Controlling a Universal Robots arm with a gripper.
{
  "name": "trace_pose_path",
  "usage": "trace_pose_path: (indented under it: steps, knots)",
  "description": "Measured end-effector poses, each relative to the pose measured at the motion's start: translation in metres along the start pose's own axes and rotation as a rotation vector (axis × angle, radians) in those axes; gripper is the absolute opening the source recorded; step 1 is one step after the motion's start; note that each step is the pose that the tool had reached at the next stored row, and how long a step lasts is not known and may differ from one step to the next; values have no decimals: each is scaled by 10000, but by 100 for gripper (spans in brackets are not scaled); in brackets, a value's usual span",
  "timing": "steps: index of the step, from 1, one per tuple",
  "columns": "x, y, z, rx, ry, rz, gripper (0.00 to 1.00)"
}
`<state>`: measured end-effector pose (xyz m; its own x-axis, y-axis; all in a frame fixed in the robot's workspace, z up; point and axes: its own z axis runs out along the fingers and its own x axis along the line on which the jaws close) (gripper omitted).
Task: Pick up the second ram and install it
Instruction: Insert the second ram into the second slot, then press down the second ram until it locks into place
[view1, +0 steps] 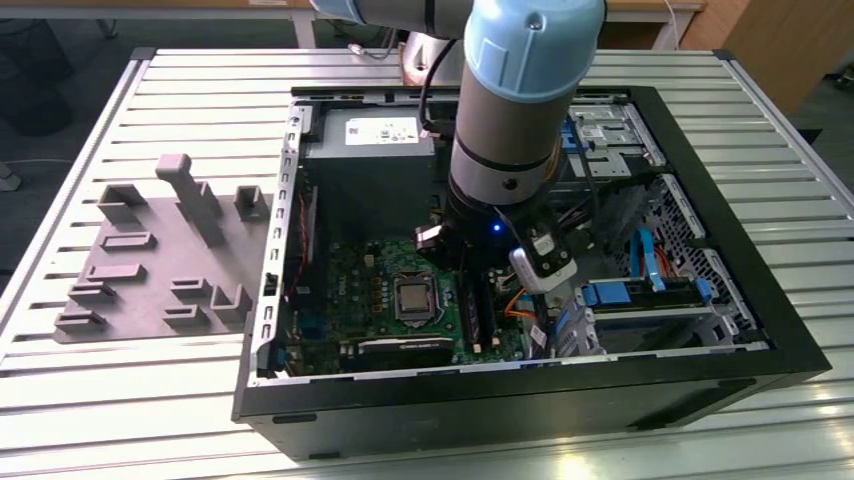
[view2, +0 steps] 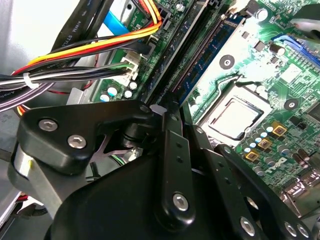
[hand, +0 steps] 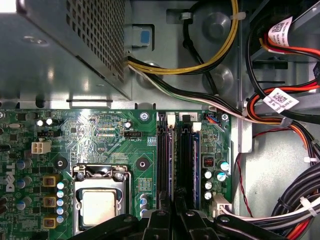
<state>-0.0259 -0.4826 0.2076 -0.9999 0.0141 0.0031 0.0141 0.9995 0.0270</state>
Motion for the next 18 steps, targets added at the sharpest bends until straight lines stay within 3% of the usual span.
trace_pose_path:
  steps: [2, 4, 5, 7, 15, 18]
  knots:
    - [0, 0, 0, 0, 0, 0, 20]
    - [0, 0, 1, 0, 0, 1, 20]
    - [0, 0, 1, 0, 0, 0, 27]
    - [0, 0, -7, 0, 0, 0, 27]
    - [1, 5, -179, 0, 2, 0, 27]
    - [0, 6, -199, -3, 12, 0, 26]
